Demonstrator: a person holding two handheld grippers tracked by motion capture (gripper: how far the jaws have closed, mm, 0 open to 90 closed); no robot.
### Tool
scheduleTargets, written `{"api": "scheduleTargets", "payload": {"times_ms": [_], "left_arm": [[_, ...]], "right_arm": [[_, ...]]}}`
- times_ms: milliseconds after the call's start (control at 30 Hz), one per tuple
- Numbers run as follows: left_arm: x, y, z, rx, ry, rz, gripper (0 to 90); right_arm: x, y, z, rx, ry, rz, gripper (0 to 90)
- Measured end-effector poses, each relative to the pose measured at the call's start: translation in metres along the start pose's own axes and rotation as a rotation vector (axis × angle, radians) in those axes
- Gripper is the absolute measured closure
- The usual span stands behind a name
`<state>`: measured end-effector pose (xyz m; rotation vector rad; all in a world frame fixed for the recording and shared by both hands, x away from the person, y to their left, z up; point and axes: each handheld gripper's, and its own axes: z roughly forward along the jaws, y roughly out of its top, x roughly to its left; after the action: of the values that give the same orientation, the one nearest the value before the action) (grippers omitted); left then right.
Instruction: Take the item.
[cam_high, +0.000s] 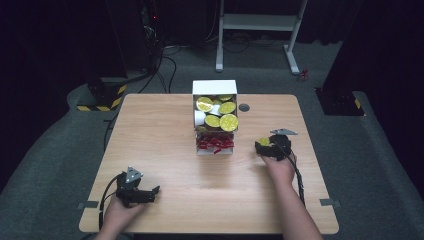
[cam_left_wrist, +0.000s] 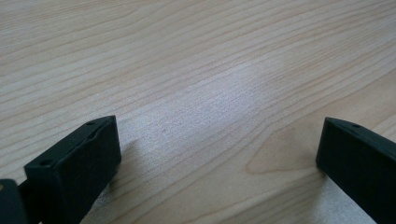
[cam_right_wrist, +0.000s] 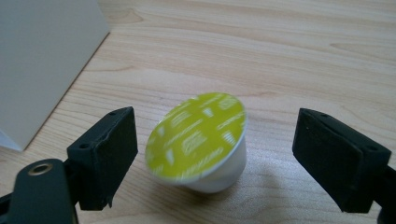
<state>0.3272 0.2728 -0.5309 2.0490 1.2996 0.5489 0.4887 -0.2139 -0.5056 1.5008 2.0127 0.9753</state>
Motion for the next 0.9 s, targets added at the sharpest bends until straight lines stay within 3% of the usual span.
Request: {"api": "scheduleTargets", "payload": {"times_ms": [533,700,900], "left_arm": [[0.0,0.0,0.0,0.003,-0.001,0.003,0.3],[0.0,0.0,0.0,0.002,-0.002,0.002,0.3],[0.0,0.0,0.0,0.001,-0.003,0.002,0.3]], "right_arm": [[0.004,0.006,-0.033,-0.079,0.024,-0.006,13.1],[0.012,0.001,-0.049,-0.105,0.041,-0.02,12.9],[0.03,-0.011,-0.072,-0.127,0.068,-0.075,12.2]]}}
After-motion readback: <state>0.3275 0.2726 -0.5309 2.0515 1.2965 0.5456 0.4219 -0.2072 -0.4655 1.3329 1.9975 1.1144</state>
